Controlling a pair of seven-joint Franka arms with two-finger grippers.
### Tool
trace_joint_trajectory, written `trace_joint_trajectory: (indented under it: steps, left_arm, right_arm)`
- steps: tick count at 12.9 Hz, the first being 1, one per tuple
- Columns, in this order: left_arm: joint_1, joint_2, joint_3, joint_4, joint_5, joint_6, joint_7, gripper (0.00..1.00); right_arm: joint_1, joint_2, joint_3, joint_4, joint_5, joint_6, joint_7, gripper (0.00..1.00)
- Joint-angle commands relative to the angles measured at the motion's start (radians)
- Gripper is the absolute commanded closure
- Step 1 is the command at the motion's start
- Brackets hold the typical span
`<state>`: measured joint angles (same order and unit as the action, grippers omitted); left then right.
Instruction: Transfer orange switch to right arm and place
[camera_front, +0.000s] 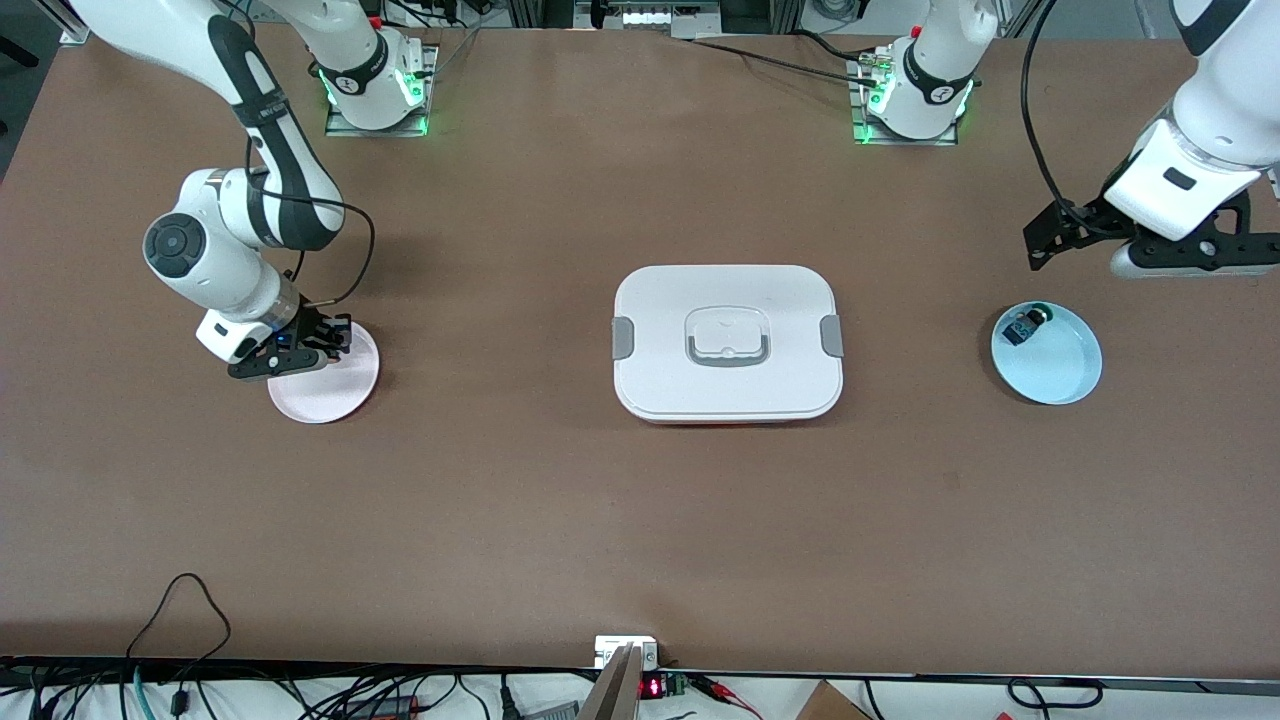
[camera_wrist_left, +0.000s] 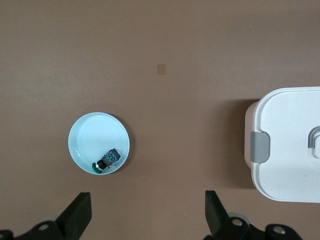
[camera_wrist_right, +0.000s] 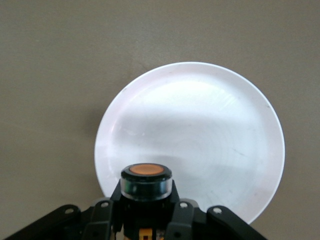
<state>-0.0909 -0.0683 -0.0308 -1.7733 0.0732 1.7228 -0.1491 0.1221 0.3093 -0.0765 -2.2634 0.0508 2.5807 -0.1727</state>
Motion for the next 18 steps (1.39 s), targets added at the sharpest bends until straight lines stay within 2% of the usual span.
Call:
trace_joint_trajectory:
  steps: [1,3,4,5,6,8,10,11,14,18]
  left_arm:
    - [-0.007,0.002,0.000,0.012,-0.007,-0.015,0.017,0.00]
    - [-0.007,0.002,0.000,0.012,-0.006,-0.015,0.017,0.00]
    - [-0.007,0.004,0.000,0.012,-0.006,-0.015,0.017,0.00]
    - [-0.006,0.004,0.000,0.014,-0.007,-0.015,0.017,0.00]
    - [-0.001,0.005,0.000,0.014,-0.007,-0.015,0.019,0.00]
    - [0.003,0.010,0.002,0.014,-0.006,-0.015,0.025,0.00]
    - [0.004,0.010,0.000,0.014,-0.007,-0.015,0.025,0.00]
    - [0.004,0.010,0.000,0.014,-0.007,-0.015,0.025,0.00]
    - [0.000,0.010,0.000,0.014,-0.004,-0.015,0.020,0.00]
    - [0.000,0.012,-0.001,0.015,0.003,-0.015,0.022,0.00]
  right_arm:
    - [-0.022,0.040,0.004,0.007,-0.012,0.048,-0.019,0.96]
    - [-0.025,0.063,0.004,0.007,-0.009,0.064,-0.022,0.72]
    - [-0.026,0.067,0.004,0.008,-0.009,0.064,-0.025,0.46]
    - [-0.026,0.067,0.004,0.014,-0.009,0.062,-0.024,0.06]
    - [-0.022,0.057,0.004,0.022,-0.009,0.056,-0.025,0.00]
    - [-0.022,0.019,-0.006,0.044,-0.009,0.035,-0.025,0.00]
    - [-0.016,-0.057,-0.012,0.088,-0.005,-0.073,-0.019,0.00]
    - [-0.016,-0.099,-0.012,0.123,-0.005,-0.168,-0.017,0.00]
    - [0.007,-0.173,-0.012,0.330,0.004,-0.527,0.001,0.00]
    - [0.013,-0.202,-0.011,0.603,0.004,-0.896,0.036,0.00]
